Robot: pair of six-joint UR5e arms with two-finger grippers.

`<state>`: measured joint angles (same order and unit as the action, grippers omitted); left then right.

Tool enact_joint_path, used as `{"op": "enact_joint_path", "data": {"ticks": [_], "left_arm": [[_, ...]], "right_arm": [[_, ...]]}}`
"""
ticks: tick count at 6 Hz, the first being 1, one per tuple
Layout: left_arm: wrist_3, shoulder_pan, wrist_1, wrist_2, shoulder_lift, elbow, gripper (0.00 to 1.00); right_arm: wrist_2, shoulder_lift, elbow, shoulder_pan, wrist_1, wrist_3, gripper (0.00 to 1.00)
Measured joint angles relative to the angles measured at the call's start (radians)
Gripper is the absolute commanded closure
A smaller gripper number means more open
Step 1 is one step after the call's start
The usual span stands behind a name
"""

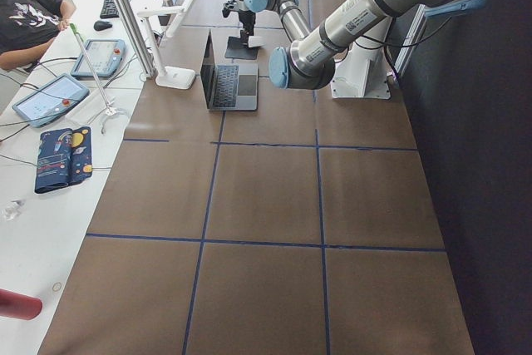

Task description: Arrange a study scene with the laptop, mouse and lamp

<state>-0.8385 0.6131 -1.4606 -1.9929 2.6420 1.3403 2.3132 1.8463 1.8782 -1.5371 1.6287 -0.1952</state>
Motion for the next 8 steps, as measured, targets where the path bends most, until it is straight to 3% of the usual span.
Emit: {"op": "enact_joint_path", "data": {"ticks": [2, 4, 6, 8], "left_arm": [[0.28, 0.082, 0.037, -0.005, -0.313, 0.327, 0.01], [0.566, 0.235, 0.038, -0.089, -0.592, 0.528, 0.01], [0.757, 0.464, 0.036, -0.258, -0.83, 0.601, 0.0], [0.792, 0.657, 0.034, -0.3, -0.989, 0.588, 0.0]], "right_arm": [[0.001, 0.0, 0.002, 0.0, -0.001, -0.001, 0.0], [0.001, 0.001, 0.002, 0.0, -0.001, -0.002, 0.0], [-0.006, 0.001, -0.002, 0.0, -0.002, -0.011, 0.0], [-0.016, -0.003, -0.017, 0.0, -0.014, -0.005, 0.0]]}}
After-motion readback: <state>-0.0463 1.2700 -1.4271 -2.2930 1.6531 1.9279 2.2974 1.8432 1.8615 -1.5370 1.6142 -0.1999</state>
